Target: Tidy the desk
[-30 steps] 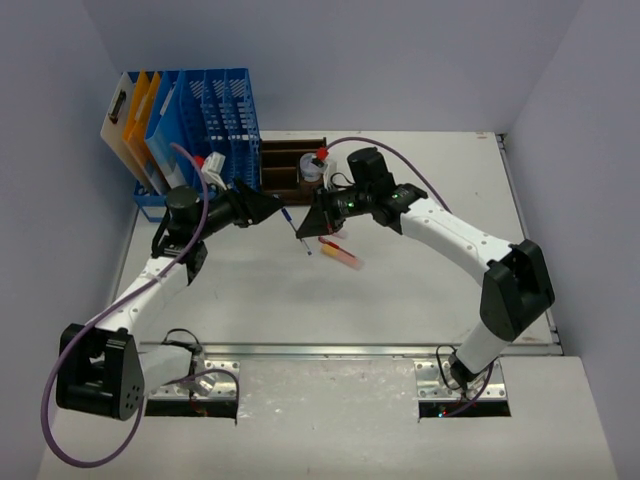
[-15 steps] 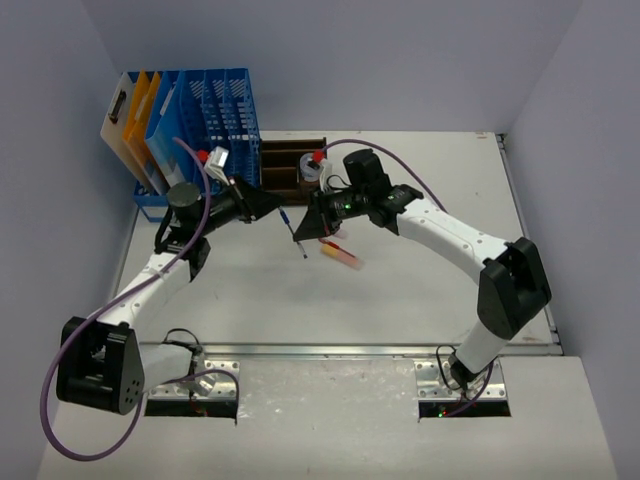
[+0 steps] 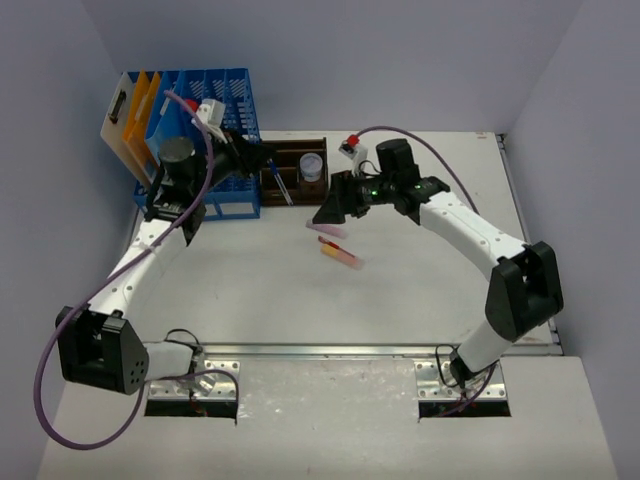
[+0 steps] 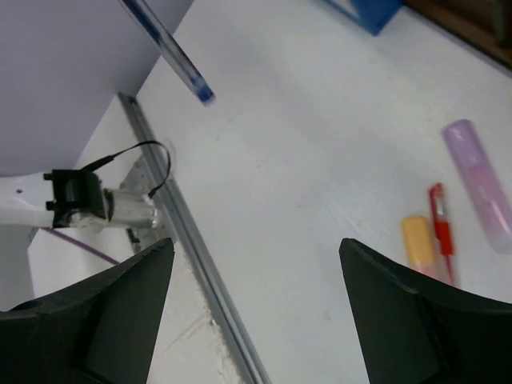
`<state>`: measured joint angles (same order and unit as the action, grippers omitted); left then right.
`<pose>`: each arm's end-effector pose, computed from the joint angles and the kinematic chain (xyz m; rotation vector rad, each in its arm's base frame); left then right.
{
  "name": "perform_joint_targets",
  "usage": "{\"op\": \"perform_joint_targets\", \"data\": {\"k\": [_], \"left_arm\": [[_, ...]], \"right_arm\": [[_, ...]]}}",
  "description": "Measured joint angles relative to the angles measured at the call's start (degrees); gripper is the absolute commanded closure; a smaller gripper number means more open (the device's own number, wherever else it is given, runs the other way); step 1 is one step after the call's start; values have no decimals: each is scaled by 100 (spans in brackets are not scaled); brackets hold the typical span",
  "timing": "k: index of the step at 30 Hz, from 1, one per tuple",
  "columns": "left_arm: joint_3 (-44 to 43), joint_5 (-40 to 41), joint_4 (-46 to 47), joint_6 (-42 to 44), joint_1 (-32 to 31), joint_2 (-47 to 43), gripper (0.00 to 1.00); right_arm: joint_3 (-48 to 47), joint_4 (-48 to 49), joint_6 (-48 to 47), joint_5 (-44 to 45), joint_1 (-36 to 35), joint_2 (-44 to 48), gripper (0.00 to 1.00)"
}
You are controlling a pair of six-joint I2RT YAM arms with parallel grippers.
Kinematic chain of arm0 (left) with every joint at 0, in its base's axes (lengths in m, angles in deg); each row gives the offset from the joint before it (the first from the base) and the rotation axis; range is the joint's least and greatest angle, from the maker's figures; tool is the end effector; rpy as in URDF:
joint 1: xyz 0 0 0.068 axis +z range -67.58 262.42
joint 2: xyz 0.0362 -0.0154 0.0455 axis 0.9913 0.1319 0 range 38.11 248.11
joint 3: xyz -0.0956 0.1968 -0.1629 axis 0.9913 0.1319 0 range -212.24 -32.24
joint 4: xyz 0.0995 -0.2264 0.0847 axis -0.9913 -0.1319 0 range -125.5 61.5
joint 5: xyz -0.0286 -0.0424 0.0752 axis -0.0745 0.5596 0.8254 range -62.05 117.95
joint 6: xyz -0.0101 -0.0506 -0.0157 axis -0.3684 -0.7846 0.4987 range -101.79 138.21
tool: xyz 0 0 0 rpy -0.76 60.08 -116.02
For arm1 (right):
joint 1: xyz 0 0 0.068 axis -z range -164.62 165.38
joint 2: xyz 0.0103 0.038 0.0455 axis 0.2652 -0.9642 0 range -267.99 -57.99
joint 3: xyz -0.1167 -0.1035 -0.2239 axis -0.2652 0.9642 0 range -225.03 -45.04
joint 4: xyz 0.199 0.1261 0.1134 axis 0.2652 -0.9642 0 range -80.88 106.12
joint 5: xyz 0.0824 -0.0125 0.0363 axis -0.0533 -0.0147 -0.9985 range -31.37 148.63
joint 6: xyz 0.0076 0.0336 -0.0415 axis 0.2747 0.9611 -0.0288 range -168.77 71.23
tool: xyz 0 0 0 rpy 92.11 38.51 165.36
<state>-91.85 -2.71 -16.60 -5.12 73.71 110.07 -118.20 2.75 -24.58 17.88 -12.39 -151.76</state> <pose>0.2889 -0.0628 0.3698 0.2260 1.6284 -0.8522 0.3179 0.1936 0.2904 -0.5125 2.2255 1.2700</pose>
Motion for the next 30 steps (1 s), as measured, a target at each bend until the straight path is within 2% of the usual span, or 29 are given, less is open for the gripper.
{"op": "perform_joint_targets", "data": {"k": [5, 11, 23, 30], "left_arm": [[-763, 903, -111, 824, 0, 501, 100], [-852, 1578, 83, 1611, -37, 898, 100], [-658, 1742, 1611, 2524, -203, 1510, 100], [-660, 1676, 2017, 2964, -247, 2109, 100]], "right_arm": [[334, -166, -382, 468, 505, 422, 15], [713, -326, -962, 994, 514, 726, 16], [1010, -448, -1482, 1650, 516, 752, 15], [992, -474, -1641, 1899, 520, 649, 15]]}}
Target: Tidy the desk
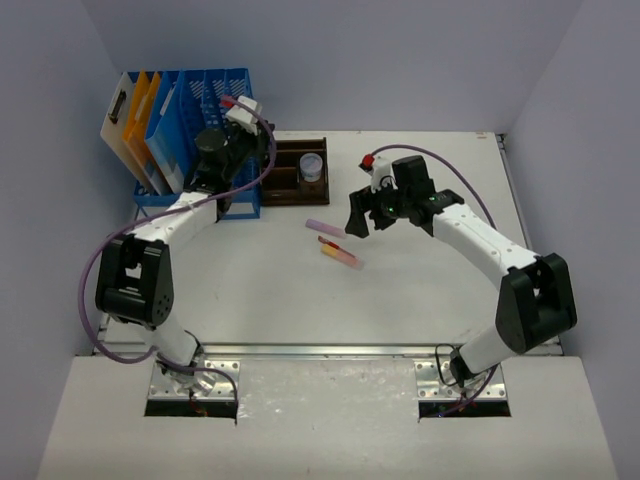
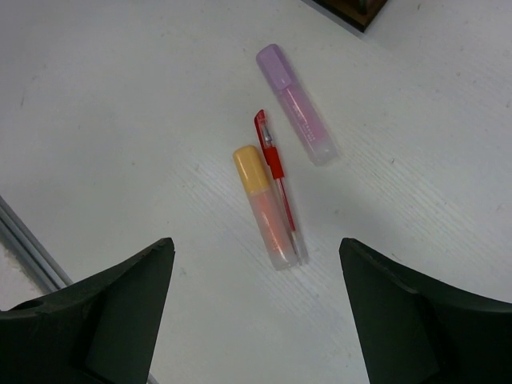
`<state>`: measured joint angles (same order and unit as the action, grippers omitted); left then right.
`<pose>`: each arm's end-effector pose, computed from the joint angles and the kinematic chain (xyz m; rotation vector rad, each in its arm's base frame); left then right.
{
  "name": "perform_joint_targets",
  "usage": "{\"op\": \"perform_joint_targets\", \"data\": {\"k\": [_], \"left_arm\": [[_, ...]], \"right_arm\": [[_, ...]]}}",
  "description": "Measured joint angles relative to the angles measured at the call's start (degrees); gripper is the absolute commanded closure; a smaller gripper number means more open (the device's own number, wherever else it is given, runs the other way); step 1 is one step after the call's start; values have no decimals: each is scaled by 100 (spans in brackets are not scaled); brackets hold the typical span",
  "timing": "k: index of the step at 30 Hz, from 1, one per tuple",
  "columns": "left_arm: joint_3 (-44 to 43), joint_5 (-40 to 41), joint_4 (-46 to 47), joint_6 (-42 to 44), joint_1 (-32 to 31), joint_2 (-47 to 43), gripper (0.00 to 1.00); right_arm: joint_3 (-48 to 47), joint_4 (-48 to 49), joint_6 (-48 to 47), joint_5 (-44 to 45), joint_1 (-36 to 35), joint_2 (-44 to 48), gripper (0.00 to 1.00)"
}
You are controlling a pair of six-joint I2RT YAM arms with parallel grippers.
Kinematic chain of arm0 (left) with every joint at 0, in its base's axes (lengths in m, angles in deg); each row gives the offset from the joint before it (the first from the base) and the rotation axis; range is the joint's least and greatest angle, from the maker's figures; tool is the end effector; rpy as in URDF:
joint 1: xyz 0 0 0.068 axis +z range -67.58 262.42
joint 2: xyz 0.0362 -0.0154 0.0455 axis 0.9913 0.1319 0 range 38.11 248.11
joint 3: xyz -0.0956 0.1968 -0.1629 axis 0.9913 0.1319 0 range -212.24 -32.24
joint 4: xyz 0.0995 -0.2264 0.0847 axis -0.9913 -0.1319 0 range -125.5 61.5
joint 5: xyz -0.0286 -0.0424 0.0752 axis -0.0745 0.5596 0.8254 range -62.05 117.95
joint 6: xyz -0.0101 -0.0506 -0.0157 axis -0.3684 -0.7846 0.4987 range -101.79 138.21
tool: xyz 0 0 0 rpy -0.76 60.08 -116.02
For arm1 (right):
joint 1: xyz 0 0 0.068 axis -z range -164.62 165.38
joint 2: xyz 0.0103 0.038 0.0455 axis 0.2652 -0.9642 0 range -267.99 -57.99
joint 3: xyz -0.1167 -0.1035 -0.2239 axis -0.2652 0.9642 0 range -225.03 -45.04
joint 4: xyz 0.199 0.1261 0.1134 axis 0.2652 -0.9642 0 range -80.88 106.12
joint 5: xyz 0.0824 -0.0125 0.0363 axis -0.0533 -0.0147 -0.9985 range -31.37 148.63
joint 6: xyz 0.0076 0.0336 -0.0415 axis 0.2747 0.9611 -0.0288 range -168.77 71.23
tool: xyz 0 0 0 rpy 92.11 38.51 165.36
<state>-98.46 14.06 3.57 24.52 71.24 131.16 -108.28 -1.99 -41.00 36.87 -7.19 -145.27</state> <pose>0.3788 -0.0837 0.3299 0.4184 1.4267 -0.2478 0.3043 0.1407 0.2604 -0.4988 2.2921 0.7049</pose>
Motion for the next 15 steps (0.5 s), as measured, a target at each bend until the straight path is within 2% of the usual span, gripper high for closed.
{"op": "perform_joint_targets", "data": {"k": [15], "left_arm": [[-22, 260, 754, 114, -2, 654, 100]], "right_arm": [[-236, -120, -164, 225, 0, -525, 16]]}}
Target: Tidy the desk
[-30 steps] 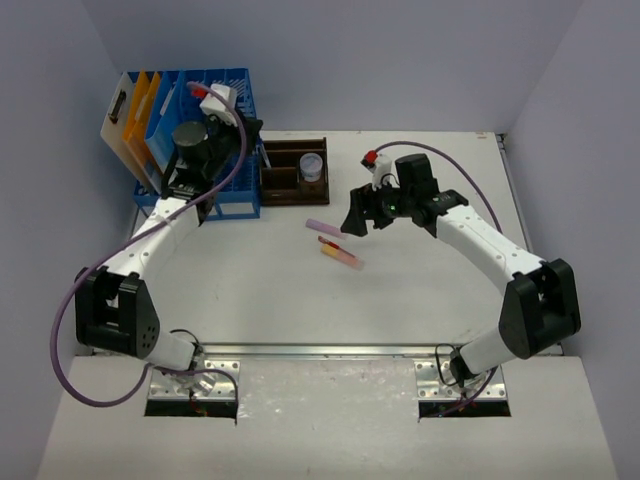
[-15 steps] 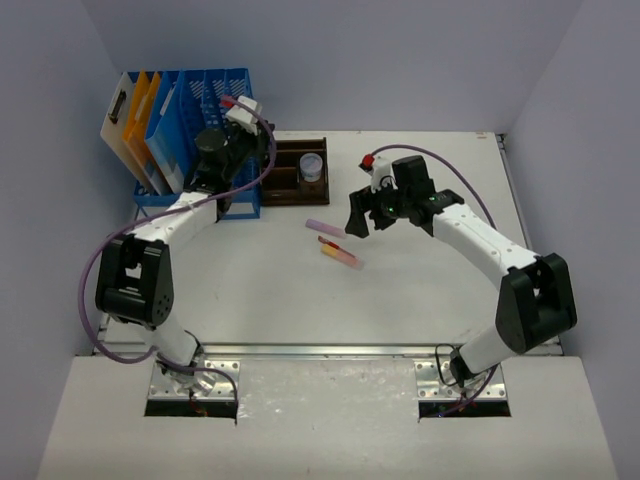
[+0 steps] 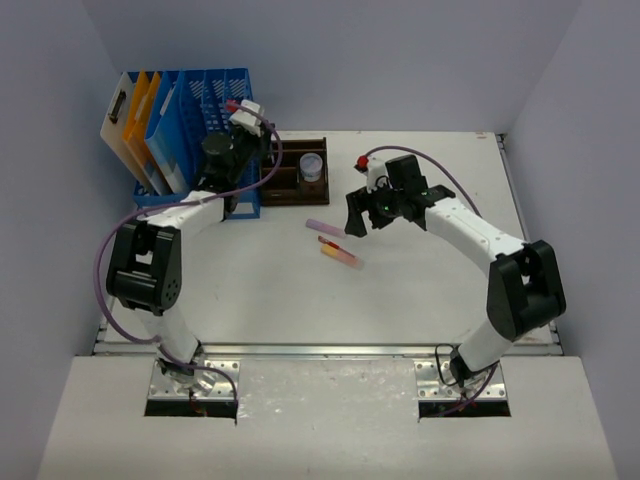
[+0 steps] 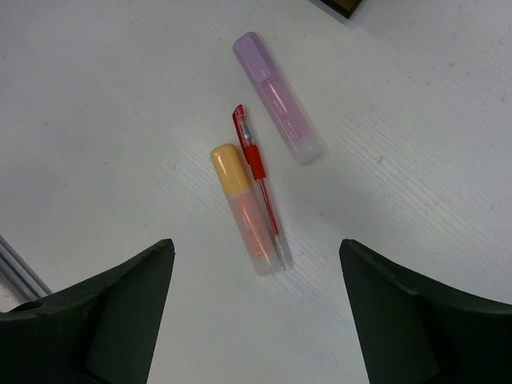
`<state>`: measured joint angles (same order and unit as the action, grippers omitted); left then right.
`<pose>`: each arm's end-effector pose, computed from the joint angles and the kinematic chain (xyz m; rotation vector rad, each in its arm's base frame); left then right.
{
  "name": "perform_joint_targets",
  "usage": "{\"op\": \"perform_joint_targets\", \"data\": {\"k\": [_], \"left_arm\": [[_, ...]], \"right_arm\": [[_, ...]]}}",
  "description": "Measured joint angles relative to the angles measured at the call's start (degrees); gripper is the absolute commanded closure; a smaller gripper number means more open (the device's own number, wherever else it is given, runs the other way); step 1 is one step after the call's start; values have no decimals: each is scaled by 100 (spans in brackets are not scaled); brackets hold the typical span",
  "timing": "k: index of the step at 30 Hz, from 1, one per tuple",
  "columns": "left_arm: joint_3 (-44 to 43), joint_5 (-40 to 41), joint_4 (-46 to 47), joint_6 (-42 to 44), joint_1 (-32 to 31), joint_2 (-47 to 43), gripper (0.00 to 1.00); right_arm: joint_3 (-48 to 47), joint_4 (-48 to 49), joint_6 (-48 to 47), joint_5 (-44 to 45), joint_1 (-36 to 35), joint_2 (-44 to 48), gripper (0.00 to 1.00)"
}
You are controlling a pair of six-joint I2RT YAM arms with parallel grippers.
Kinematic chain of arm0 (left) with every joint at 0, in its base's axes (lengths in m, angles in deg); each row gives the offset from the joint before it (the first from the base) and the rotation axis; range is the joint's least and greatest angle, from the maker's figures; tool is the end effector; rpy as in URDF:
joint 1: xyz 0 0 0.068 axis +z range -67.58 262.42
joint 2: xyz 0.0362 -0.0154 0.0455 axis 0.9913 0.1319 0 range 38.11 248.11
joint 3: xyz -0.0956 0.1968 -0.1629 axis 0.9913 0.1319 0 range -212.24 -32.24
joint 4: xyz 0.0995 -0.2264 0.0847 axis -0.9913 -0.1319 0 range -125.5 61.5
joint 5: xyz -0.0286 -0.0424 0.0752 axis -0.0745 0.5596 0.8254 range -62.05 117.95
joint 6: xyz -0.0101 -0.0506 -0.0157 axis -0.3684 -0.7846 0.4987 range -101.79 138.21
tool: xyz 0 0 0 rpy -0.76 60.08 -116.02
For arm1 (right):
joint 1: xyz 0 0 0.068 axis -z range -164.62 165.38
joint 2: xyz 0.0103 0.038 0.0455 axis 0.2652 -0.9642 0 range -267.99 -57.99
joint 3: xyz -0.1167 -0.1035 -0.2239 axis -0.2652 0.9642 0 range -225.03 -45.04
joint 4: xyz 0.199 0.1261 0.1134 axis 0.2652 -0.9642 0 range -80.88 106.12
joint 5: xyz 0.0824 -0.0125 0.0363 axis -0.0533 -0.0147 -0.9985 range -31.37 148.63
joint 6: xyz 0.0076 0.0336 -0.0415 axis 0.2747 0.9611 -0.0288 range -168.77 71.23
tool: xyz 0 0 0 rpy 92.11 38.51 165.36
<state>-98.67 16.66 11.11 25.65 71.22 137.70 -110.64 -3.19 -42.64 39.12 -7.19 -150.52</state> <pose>0.4009 -0.0866 0.3022 0.3943 1.4092 -0.1969 0.3201 0.1459 0.2421 -0.5088 2.3589 0.6405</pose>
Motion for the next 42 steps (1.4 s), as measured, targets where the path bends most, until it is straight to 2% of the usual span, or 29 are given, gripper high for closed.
{"op": "perform_joint_targets", "data": {"k": [19, 21, 23, 24, 28, 29, 35, 38, 42], "left_arm": [[-254, 164, 426, 201, 0, 813, 100], [-354, 166, 409, 236, 0, 852, 89], [-450, 181, 389, 264, 0, 874, 71], [-494, 190, 389, 275, 0, 887, 54], [-581, 214, 352, 238, 2, 920, 39], [-581, 201, 328, 232, 2, 920, 36], [-577, 116, -39, 105, 2, 841, 35], [-516, 74, -328, -46, 4, 525, 35], [-380, -31, -697, -284, 44, -247, 33]], "right_arm": [[-118, 28, -151, 22, 0, -286, 16], [-118, 33, -164, 24, 0, -321, 17], [-118, 44, -173, 26, 0, -343, 18], [-118, 57, -195, 26, 0, -350, 20], [-131, 76, -367, 48, 0, -426, 38], [-168, 55, -422, 66, 0, -474, 46], [-476, -26, -916, 321, 0, -850, 77], [-498, -72, -1220, 448, -20, -944, 81], [-505, -114, -1508, 605, -98, -1108, 81]]}}
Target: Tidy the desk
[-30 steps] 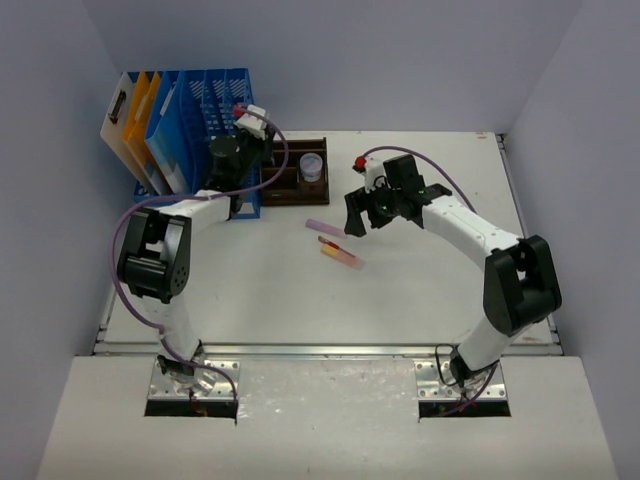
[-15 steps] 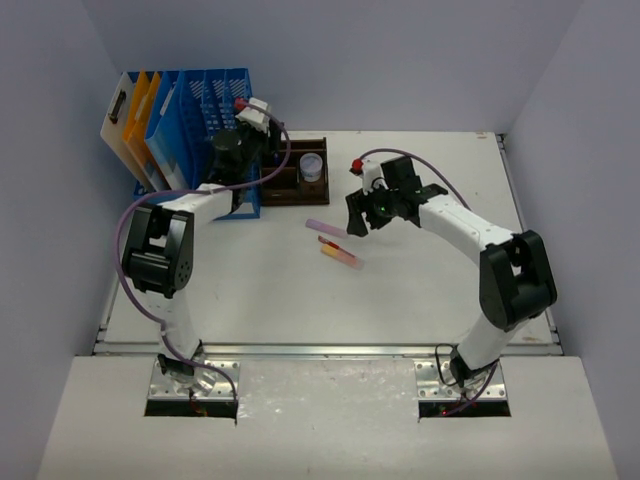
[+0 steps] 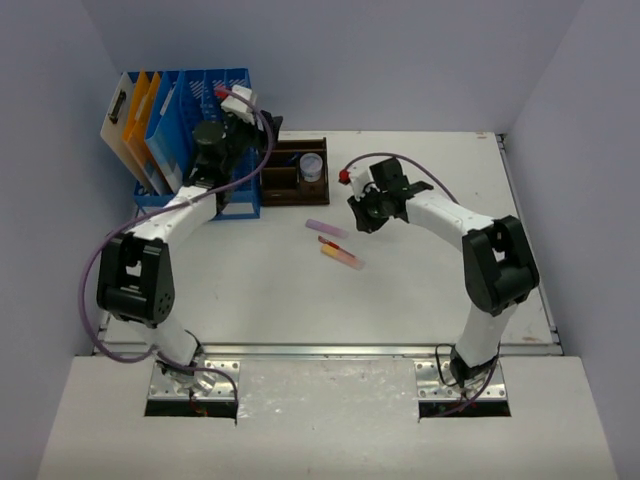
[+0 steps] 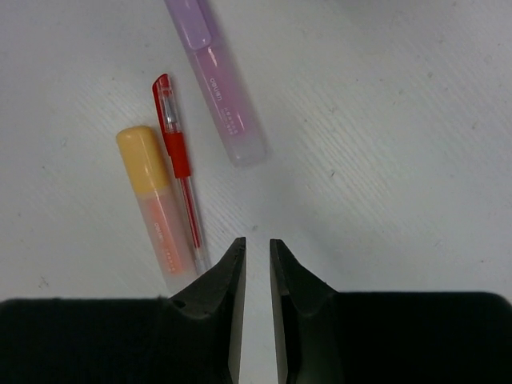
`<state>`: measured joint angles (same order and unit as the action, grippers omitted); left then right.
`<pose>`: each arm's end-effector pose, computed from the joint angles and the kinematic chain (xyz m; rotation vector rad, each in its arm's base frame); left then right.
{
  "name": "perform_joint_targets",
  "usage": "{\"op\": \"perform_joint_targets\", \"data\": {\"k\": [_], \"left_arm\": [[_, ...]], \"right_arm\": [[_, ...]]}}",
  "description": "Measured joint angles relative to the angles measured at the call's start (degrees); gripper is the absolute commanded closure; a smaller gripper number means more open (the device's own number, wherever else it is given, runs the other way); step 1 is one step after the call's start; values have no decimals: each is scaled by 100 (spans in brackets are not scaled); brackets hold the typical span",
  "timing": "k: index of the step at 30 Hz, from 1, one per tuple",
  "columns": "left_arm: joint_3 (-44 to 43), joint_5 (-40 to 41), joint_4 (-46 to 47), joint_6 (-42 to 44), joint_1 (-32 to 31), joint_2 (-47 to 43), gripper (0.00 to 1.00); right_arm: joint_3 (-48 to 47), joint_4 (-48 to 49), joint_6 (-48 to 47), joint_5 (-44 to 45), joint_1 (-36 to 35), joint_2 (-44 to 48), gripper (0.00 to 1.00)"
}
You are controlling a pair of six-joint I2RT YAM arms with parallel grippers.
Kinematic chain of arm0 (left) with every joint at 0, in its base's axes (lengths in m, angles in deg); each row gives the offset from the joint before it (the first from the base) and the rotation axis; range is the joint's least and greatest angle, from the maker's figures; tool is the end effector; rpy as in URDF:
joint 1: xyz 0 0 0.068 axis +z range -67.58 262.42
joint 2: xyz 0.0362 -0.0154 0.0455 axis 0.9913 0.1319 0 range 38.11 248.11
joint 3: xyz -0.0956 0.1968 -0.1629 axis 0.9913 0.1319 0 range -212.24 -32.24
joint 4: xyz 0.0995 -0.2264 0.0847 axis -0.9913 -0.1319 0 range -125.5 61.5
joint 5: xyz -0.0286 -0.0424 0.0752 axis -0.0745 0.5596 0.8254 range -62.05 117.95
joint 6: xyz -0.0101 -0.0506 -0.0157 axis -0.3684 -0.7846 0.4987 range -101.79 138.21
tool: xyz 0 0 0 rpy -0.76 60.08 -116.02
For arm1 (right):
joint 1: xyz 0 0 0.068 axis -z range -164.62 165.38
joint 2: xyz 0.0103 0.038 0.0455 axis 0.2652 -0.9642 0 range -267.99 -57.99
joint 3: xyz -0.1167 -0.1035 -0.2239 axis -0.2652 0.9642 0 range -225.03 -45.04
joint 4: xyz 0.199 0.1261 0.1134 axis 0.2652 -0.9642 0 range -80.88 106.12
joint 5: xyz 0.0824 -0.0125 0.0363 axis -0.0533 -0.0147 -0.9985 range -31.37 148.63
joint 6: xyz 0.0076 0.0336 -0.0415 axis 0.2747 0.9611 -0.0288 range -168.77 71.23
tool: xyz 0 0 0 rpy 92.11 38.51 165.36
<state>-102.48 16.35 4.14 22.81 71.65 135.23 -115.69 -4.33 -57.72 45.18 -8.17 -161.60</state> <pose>0.3982 -0.0832 0.3290 0.3595 1.4322 -0.2360 0.3497 0.1614 0.2000 -0.7961 2.3814 0.3988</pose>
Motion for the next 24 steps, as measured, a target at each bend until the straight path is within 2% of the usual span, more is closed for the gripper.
{"op": "perform_joint_targets", "data": {"k": [6, 12, 24], "left_arm": [[120, -271, -402, -313, 151, -977, 27], [385, -498, -800, -562, 361, -1200, 25], [566, -693, -1121, -789, 439, -1200, 24]], "right_arm": [[85, 103, -267, 225, -382, -179, 78], [155, 236, -437, 516, -780, -505, 65], [111, 369, -612, 774, -892, -953, 66]]}}
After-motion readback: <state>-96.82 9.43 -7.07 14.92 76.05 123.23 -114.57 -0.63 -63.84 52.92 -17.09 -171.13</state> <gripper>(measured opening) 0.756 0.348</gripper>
